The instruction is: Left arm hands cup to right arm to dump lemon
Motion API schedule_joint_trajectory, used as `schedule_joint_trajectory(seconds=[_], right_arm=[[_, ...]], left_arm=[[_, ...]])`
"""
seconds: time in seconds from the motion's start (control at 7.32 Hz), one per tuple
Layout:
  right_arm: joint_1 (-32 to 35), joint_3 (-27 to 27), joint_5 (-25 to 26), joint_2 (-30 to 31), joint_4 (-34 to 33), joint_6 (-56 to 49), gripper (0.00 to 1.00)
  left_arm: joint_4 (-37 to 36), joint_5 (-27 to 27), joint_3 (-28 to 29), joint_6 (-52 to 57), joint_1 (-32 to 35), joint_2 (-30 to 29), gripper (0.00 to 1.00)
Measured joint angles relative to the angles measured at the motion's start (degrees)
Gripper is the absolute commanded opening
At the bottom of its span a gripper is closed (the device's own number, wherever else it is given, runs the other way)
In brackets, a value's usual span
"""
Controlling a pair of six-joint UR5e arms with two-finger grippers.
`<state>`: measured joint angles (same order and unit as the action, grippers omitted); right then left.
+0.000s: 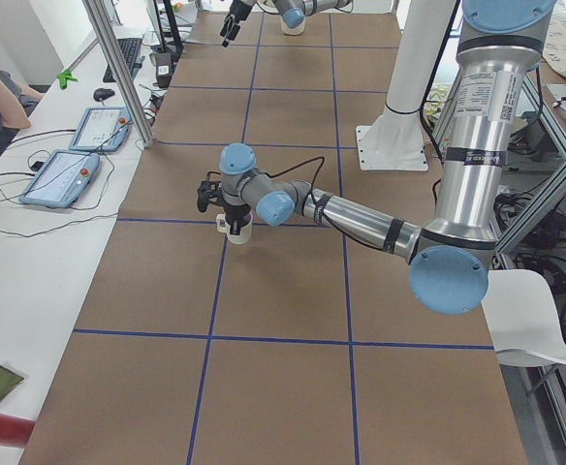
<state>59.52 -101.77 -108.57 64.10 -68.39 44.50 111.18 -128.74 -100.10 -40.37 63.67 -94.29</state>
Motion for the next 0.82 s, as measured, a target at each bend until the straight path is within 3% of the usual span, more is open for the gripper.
schedule_joint_trajectory(seconds=[0.27, 0.41, 0.82], right_arm=[[5.39, -0.18, -7.93, 0.04, -7.60, -3.53, 1.00], [7.18, -0.20, -9.40, 0.03, -11.34, -7.07, 1.00], [9.04, -0.11, -10.55, 0.15, -15.61, -12.47, 1.00]], left_arm=[[0.00, 0.16, -0.08, 4.05, -0.13, 3.05, 0.00], [0.00, 0.21, -0.12, 5.11, -0.25, 3.91, 0.23], [0.00, 0.32, 0.05, 6.02, -0.75, 4.46, 0.59]])
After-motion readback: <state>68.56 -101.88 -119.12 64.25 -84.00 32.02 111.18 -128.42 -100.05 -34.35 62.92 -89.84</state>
